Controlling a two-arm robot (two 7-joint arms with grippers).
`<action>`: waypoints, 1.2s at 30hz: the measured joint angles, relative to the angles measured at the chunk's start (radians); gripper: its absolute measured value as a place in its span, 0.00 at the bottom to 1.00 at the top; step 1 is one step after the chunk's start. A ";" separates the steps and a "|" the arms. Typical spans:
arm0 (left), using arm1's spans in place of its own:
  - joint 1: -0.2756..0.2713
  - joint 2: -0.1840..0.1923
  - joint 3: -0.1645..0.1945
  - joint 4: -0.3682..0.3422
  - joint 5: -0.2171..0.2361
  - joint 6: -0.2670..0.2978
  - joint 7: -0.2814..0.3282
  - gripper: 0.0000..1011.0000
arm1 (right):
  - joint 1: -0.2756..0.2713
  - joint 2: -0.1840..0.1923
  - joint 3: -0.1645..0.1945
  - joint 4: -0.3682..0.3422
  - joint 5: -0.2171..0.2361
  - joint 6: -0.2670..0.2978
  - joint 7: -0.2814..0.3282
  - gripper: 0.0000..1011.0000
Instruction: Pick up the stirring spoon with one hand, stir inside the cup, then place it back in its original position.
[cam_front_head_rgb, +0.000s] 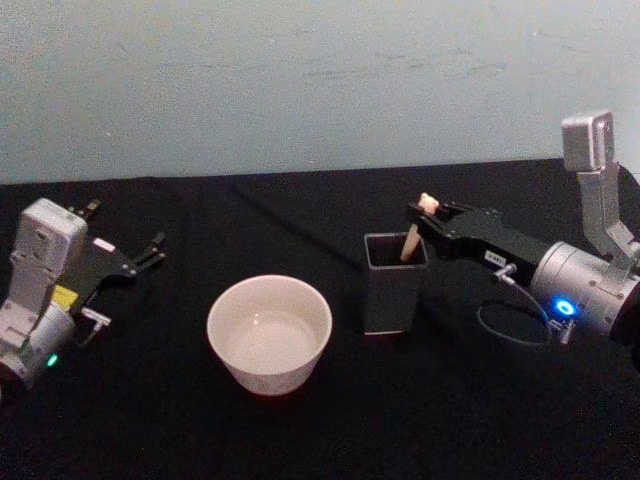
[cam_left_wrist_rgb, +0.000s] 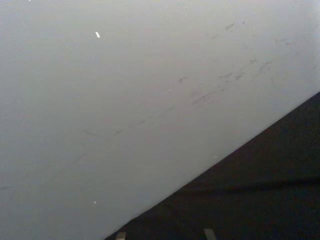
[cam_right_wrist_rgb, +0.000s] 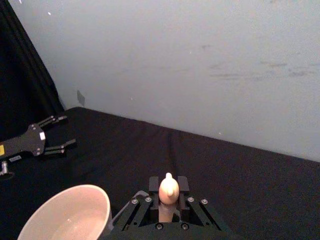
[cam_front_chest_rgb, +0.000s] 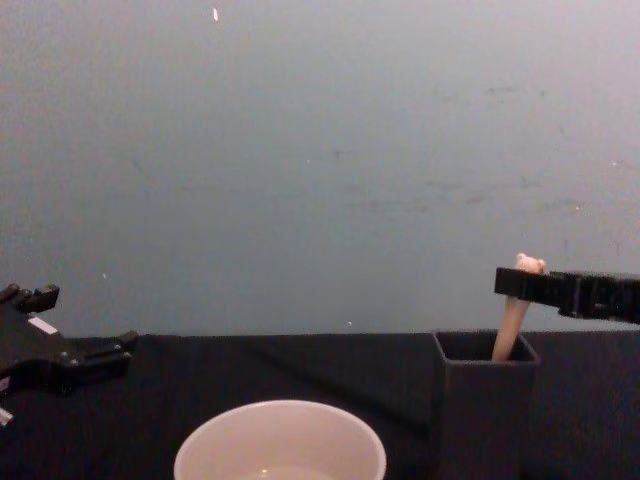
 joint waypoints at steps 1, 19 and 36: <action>0.000 0.000 0.000 0.000 0.000 0.000 0.000 0.99 | 0.001 -0.001 -0.001 0.002 -0.001 0.002 0.001 0.21; 0.000 0.000 0.000 0.000 0.000 0.000 0.000 0.99 | 0.013 -0.009 -0.006 0.020 -0.011 0.029 0.000 0.21; 0.000 0.000 0.000 0.000 0.000 0.000 0.000 0.99 | 0.012 -0.008 -0.005 0.018 -0.010 0.025 0.001 0.21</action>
